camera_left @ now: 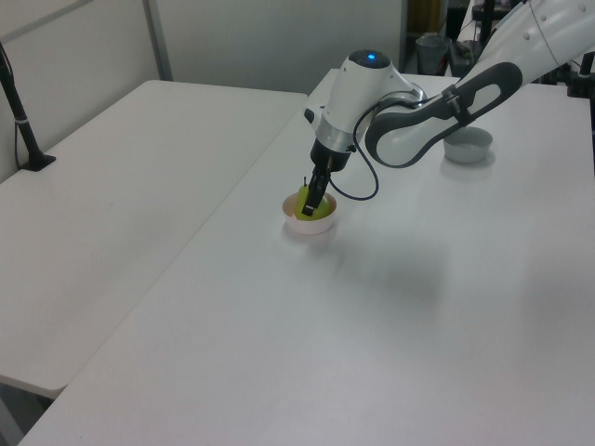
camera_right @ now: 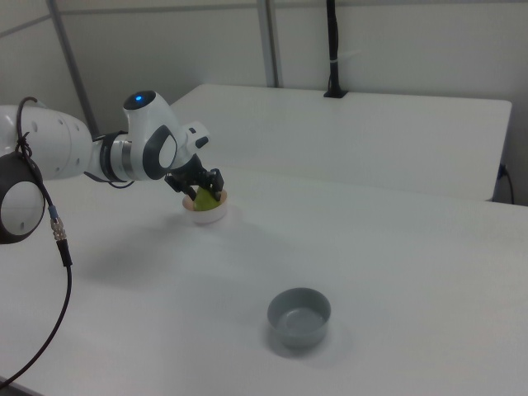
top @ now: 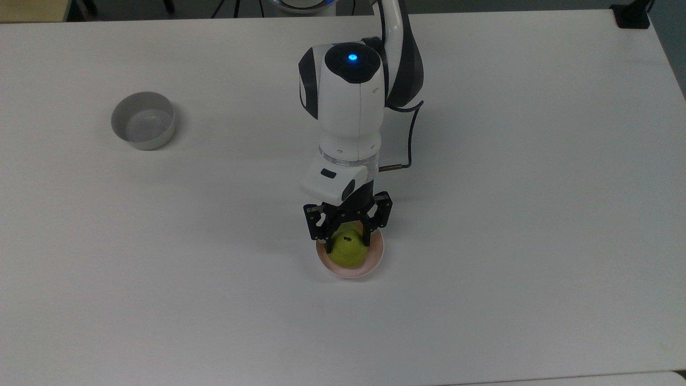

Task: Pick up a pear from the bowl
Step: 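Lower the gripper around the pear and close on it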

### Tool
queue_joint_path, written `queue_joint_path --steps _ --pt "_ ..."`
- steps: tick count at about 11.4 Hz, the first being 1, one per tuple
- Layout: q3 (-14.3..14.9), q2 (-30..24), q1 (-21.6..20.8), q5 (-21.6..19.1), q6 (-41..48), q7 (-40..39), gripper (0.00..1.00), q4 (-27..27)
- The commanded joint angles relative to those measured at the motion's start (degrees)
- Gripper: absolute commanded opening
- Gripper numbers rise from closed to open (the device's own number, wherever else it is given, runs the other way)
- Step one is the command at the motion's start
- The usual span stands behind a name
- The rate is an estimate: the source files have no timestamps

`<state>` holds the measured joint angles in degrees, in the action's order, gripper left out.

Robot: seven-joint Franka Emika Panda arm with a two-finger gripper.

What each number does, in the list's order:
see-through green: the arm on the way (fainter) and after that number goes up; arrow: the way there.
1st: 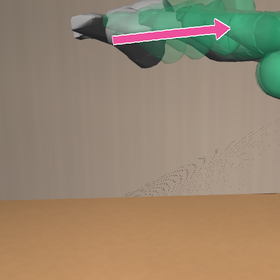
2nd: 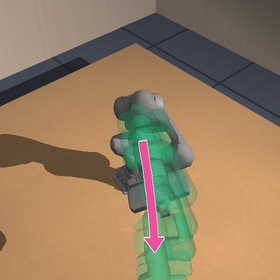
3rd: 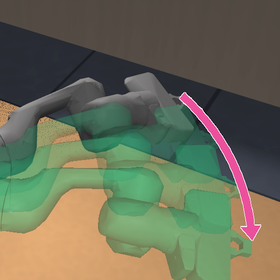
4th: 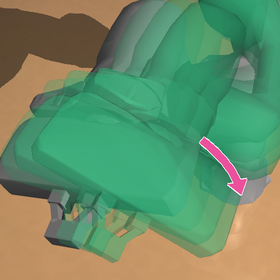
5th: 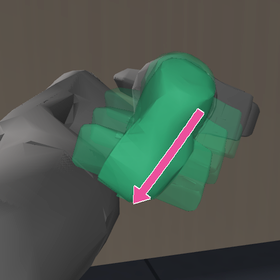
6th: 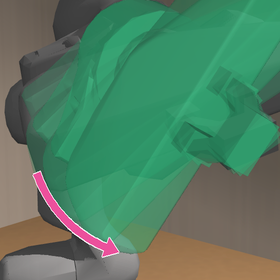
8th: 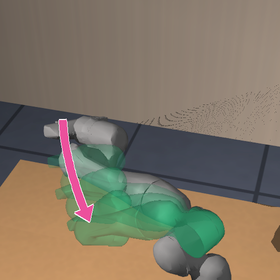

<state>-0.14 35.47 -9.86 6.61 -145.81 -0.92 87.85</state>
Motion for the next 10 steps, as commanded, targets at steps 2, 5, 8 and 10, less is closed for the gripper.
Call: queue_joint_path --steps 2,5,8,10 --pt "0.4 -0.13 -0.16 0.95 -1.5 0.92 0.45 0.66" --pt "0.4 -1.27 -0.33 0.69 -0.8 1.0 0.4 0.57" --pt "0.32 -3.64 -0.51 0.16 2.19 1.27 0.4 0.31" --pt "0.23 -5.83 -0.6 -0.1 3.68 1.36 0.4 0.31"
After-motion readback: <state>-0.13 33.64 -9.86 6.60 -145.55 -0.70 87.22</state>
